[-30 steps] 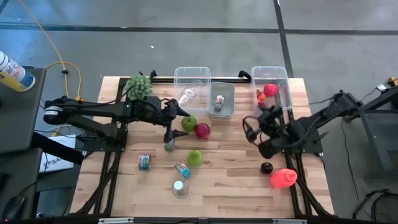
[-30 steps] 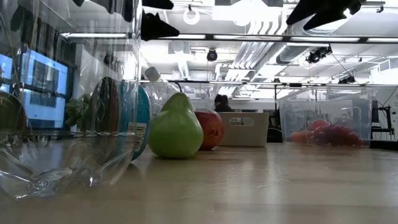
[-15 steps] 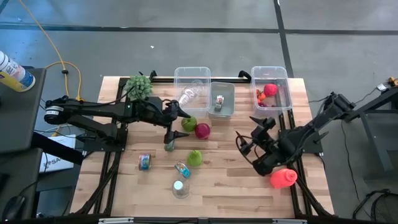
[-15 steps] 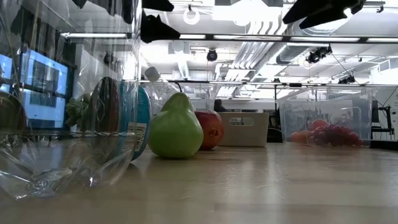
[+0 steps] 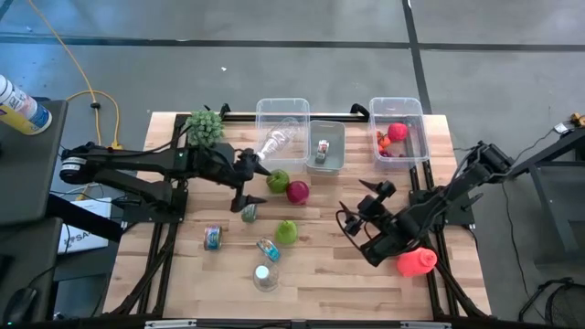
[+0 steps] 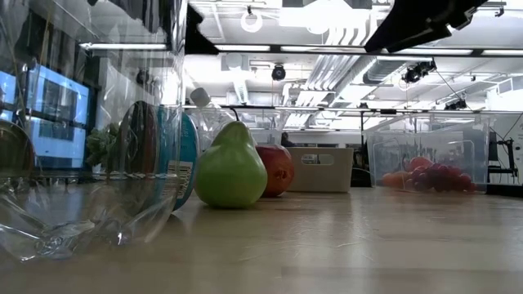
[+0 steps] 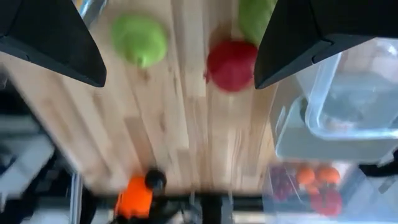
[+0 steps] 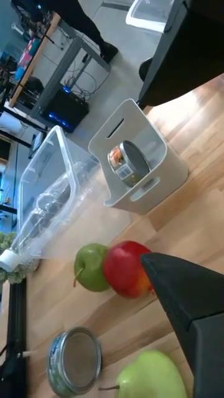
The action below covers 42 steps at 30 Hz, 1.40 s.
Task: Pick & Place Food Item
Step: Put the green tuna can into the gray bin
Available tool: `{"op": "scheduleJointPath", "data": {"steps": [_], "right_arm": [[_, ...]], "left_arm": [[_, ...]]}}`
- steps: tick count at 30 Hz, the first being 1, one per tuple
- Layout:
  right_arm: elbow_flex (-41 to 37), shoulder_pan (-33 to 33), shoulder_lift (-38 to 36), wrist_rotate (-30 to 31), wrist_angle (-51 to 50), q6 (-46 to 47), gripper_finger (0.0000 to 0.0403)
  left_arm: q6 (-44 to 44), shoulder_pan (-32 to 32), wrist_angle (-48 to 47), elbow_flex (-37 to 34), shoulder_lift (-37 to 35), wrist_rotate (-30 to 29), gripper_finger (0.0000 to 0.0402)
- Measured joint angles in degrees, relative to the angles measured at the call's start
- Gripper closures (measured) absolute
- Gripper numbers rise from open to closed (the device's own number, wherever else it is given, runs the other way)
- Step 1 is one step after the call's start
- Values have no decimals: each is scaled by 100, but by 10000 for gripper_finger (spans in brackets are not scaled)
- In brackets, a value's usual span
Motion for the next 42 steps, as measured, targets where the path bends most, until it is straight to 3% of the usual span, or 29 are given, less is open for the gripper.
{"op": "scheduleJointPath", "data": {"steps": [9,17,23,28,34,36,42], "right_arm": [[-2,-13,26,-48,89,-2,8],[-2,-12,24,-214,109,-2,8],[-2,-13,24,-82,111,-4,8],[-2,-13,24,-74,131,-4,8],[-2,-13,22,-100,153,-4,8],[-2,-13,22,-109,166,-4,8],[-2,-13,22,-205,193,-4,8]], "left_arm": [[113,39,-606,0,-236,-646,4],[180,21,-2169,0,-313,679,4],[-79,-308,-2372,0,-313,706,4],[-1324,-464,-2409,-2,-258,701,4],[-1478,-500,-2413,-61,-55,711,4],[-1226,-514,-2472,-68,27,712,4],[663,-566,-2656,-70,218,682,4]]}}
